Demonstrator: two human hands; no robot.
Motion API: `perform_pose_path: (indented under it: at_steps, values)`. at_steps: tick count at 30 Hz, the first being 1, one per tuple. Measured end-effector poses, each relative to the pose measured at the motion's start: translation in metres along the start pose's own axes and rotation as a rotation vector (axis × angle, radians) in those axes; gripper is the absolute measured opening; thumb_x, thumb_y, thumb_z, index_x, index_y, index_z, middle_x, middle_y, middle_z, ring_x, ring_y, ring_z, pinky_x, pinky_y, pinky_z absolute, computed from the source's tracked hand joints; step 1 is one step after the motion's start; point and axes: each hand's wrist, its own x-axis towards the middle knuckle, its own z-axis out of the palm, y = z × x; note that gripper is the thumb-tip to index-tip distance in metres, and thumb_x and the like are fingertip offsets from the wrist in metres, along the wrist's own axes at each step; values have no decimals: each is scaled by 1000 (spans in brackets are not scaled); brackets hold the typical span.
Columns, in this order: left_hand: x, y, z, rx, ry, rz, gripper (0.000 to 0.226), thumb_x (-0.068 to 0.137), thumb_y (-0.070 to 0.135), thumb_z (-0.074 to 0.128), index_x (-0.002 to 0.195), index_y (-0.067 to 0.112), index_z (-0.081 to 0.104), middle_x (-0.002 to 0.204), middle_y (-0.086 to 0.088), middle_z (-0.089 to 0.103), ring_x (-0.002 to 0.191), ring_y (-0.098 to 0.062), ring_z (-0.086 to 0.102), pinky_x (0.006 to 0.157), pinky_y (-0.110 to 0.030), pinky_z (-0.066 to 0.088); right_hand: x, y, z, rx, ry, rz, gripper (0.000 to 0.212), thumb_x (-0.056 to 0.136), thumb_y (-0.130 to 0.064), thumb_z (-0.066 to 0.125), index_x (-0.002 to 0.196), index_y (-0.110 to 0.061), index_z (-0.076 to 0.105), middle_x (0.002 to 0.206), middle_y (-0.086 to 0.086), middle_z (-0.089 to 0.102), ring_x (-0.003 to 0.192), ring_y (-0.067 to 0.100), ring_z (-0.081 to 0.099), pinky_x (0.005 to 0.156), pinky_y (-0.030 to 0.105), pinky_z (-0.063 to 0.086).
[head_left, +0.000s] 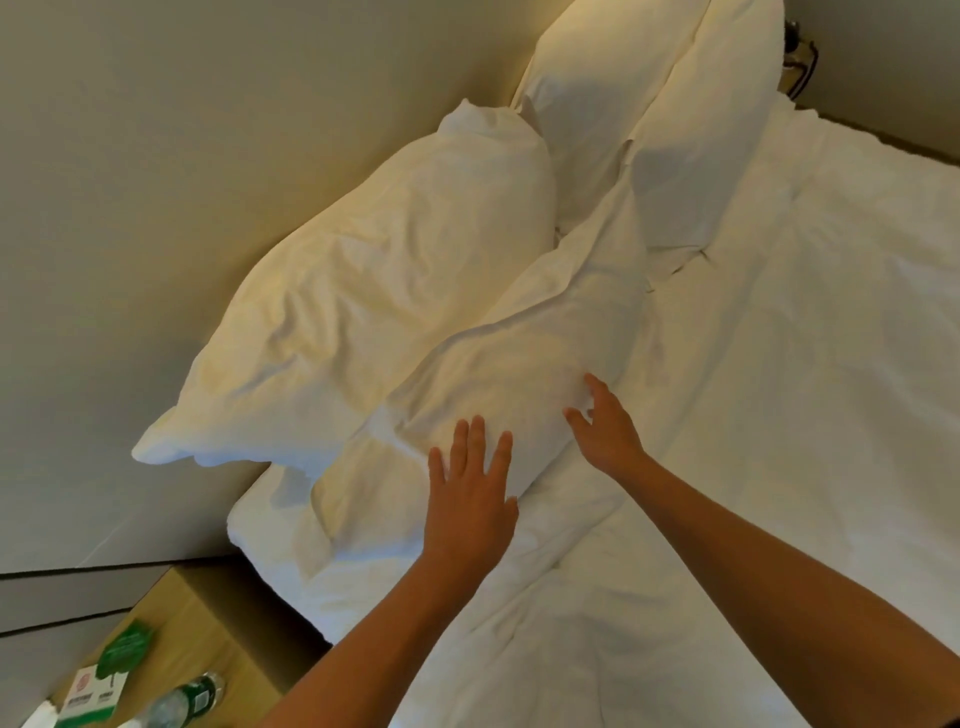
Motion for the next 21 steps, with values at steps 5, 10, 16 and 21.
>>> perform_pose_path:
  at_steps: [5, 10, 16, 21]
  values:
    - [-8, -10, 36, 162, 13, 42, 96, 84, 45, 73, 162, 20, 22, 171, -17, -5, 158, -38, -9, 116, -74, 10, 10, 11, 29, 318, 17, 282, 90, 94, -64, 59, 165, -28, 17, 167, 9, 33, 149, 34, 38, 120, 53, 36]
    - [16, -37, 49, 189, 51, 22, 114, 72, 44, 83, 163, 22, 19, 171, -18, -3, 158, -39, -4, 115, -75, 8, 27, 7, 58, 639, -29, 437, 105, 85, -68, 68, 161, -50, -2, 171, 0, 19, 149, 37, 35, 104, 65, 49]
    - [51, -88, 55, 260, 154, 50, 112, 77, 41, 79, 164, 23, 11, 171, -18, -3, 158, -39, -1, 115, -77, 7, 61, -20, 86, 569, 16, 452, 119, 71, -81, 71, 156, -59, -10, 166, 6, 29, 141, 40, 44, 85, 59, 60]
    - [82, -128, 42, 314, 233, 62, 104, 84, 37, 75, 164, 24, 10, 171, -20, -1, 158, -40, 0, 112, -79, 10, 90, -54, 99, 547, 33, 429, 127, 57, -92, 66, 154, -61, -8, 161, 4, 36, 135, 38, 49, 77, 55, 63]
